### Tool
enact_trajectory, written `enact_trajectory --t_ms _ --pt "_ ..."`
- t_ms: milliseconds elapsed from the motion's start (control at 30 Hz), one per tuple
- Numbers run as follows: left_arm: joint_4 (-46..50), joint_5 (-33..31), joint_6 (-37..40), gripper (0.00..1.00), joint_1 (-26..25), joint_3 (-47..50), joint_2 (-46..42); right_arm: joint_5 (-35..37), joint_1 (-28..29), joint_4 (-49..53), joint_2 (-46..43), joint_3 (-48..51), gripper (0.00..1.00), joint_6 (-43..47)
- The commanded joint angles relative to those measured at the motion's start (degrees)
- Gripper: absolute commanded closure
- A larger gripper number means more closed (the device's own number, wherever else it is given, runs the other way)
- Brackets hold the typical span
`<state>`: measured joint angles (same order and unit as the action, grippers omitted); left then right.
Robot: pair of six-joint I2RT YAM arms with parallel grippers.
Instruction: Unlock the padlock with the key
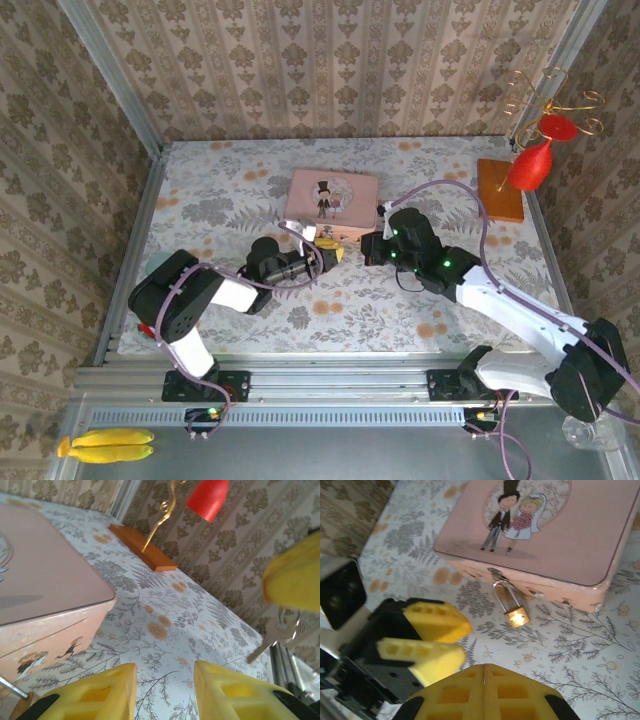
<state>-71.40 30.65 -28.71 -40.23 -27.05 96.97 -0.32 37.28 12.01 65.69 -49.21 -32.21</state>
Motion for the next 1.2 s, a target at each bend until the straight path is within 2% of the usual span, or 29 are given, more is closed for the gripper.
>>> enact_trajectory --t_ms 0,200,300,733,1167 --pt "-2.1 0.1 11.6 0.64 -3.1 1.8 -2.6 -2.6 0.3 -0.9 -2.9 1.4 0.98 -2.7" --pt "-2.7 -3.1 23.5 0.65 -7.6 3.8 -4.3 -3.4 2.0 -4.4 -5.5 3.9 0.99 -6.7" --pt "-2.7 -5.3 26.5 0.65 -8.9 4.4 -4.6 -4.1 3.2 -6.1 -5.1 4.6 0.99 -8.1" --pt "-2.7 -2.7 29.1 0.68 -10.0 4.9 -6.3 -3.1 6.8 -8.4 -2.9 5.1 0.99 -8.9" --pt "-2.7 -2.2 28.8 0.85 -10.0 4.8 -6.4 -0.1 6.8 -8.7 -3.9 7.0 0.99 -9.1"
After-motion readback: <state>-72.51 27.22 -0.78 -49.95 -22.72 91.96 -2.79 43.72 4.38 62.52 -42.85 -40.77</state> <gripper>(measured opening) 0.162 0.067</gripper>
